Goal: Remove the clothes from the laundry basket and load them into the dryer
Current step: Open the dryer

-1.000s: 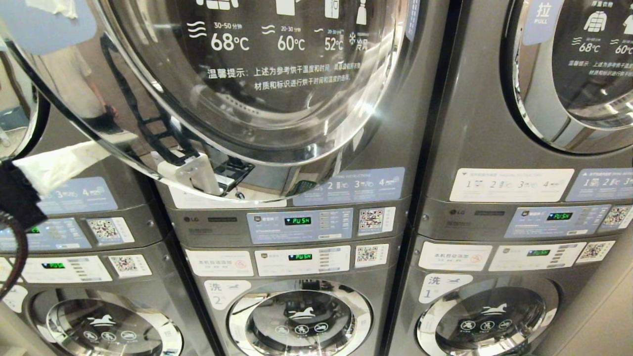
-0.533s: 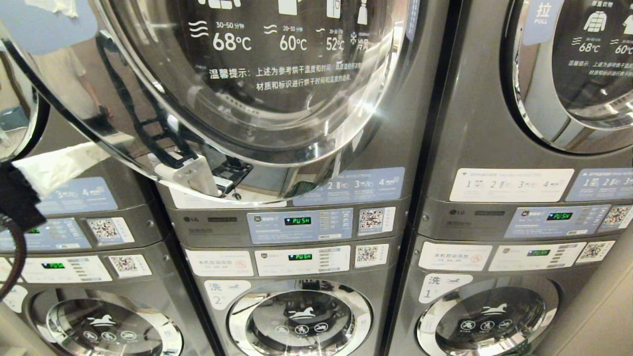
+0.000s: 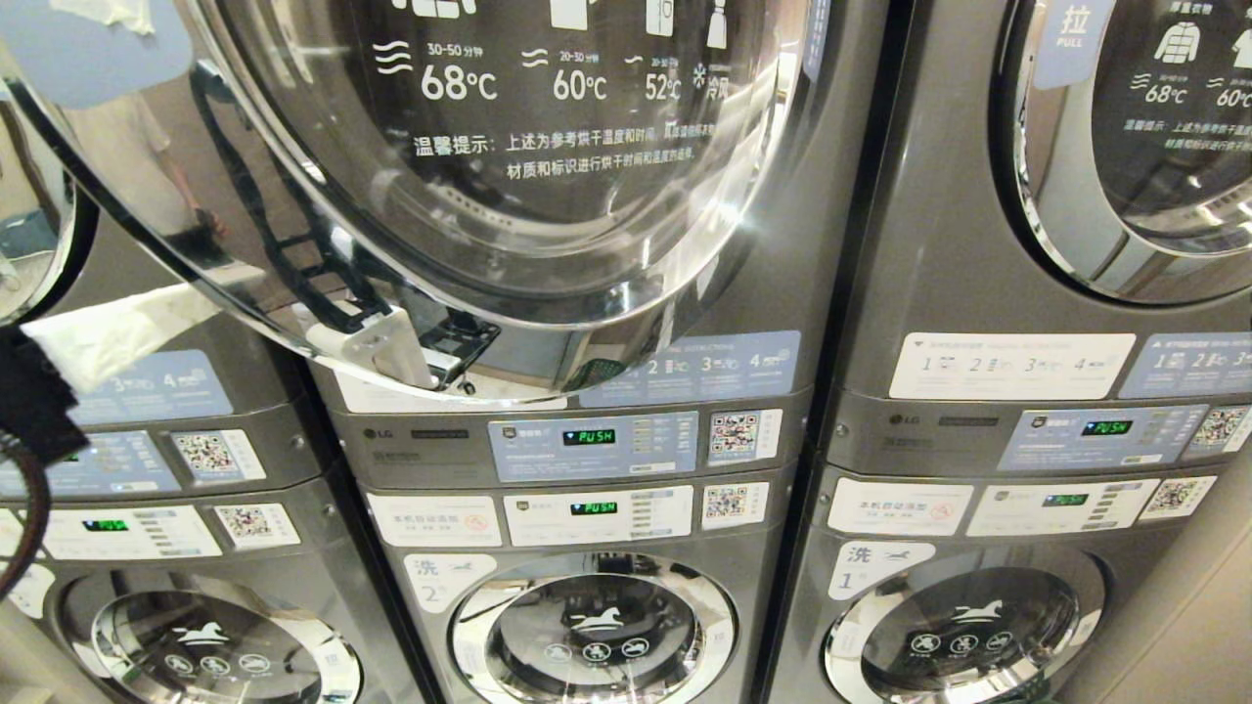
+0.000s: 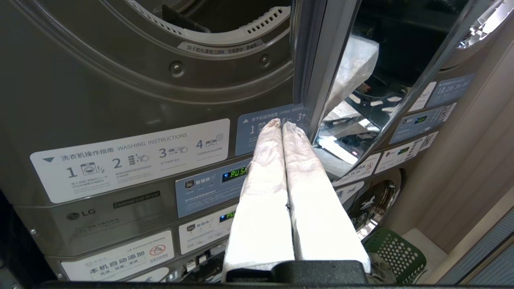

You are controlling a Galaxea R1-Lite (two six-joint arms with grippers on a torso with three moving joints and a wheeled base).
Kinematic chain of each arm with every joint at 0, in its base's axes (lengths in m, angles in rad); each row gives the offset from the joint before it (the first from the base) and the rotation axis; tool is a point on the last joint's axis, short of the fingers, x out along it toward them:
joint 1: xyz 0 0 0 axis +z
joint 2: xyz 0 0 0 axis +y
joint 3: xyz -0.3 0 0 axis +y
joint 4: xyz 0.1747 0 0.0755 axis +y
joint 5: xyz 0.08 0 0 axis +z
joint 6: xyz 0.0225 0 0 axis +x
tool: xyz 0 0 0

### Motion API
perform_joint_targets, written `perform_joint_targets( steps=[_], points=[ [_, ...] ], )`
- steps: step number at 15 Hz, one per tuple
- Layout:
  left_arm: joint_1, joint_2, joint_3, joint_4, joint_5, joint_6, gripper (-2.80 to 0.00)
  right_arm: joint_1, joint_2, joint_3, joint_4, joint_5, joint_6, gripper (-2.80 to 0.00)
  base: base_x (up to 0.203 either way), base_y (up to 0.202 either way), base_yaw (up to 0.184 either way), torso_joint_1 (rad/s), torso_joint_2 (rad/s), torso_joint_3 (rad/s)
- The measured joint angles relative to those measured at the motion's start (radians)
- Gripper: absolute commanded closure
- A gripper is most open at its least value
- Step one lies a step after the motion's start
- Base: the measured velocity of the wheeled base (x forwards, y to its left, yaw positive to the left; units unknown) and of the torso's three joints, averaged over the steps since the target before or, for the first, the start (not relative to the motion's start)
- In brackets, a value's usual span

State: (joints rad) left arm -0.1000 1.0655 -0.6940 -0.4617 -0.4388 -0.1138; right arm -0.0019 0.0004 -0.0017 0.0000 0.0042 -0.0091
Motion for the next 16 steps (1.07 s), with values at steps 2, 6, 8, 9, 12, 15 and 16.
perform_joint_targets(
  steps=[2, 6, 8, 9, 12, 15, 16],
  points=[
    [-0.001, -0.002, 0.003, 0.000, 0.000, 0.000, 0.00, 0.000, 0.000, 0.000, 0.000, 0.000, 0.000, -2.80, 0.000, 0.000, 0.000, 0.000, 0.00, 0.000],
    [-0.003, -0.004, 0.006, 0.006, 0.001, 0.003, 0.00, 0.000, 0.000, 0.000, 0.000, 0.000, 0.000, -2.80, 0.000, 0.000, 0.000, 0.000, 0.00, 0.000],
    [-0.003, -0.003, 0.007, 0.007, 0.001, 0.012, 0.00, 0.000, 0.000, 0.000, 0.000, 0.000, 0.000, -2.80, 0.000, 0.000, 0.000, 0.000, 0.00, 0.000],
    [-0.003, -0.003, 0.009, 0.006, 0.001, 0.013, 0.00, 0.000, 0.000, 0.000, 0.000, 0.000, 0.000, -2.80, 0.000, 0.000, 0.000, 0.000, 0.00, 0.000],
    [-0.003, -0.003, 0.011, 0.006, 0.001, 0.013, 0.00, 0.000, 0.000, 0.000, 0.000, 0.000, 0.000, -2.80, 0.000, 0.000, 0.000, 0.000, 0.00, 0.000],
    [-0.003, -0.003, 0.011, 0.007, 0.001, 0.013, 0.00, 0.000, 0.000, 0.000, 0.000, 0.000, 0.000, -2.80, 0.000, 0.000, 0.000, 0.001, 0.00, 0.075],
    [-0.003, -0.004, 0.010, 0.006, 0.001, 0.014, 0.00, 0.000, 0.000, 0.000, 0.000, 0.000, 0.000, -2.80, 0.000, 0.000, 0.000, 0.000, 0.00, 0.178]
  ],
)
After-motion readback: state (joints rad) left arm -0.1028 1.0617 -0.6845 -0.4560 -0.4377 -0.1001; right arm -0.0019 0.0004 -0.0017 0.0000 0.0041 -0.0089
